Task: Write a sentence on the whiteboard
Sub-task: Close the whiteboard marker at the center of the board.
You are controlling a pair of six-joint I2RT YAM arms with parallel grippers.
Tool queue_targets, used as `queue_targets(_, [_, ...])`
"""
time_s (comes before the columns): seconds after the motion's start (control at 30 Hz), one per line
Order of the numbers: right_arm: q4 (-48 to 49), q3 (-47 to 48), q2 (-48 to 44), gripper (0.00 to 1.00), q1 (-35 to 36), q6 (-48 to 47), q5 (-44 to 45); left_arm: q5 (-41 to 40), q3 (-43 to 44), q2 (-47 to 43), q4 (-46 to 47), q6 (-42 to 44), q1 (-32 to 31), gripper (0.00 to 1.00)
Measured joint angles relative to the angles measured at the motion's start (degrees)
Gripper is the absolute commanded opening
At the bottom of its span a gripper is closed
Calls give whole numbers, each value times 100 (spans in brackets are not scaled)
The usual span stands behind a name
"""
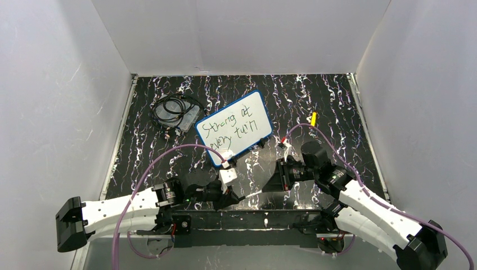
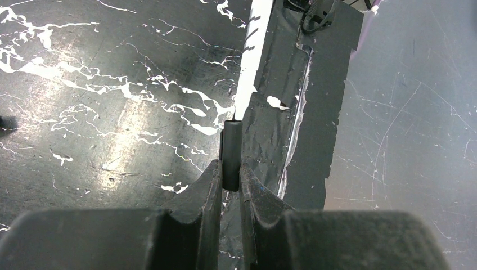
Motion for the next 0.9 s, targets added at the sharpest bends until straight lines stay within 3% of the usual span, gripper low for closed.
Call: queue_targets(0.9, [446,-179,415,1,-35,66,-306,44,308,127,-345,164,0,0])
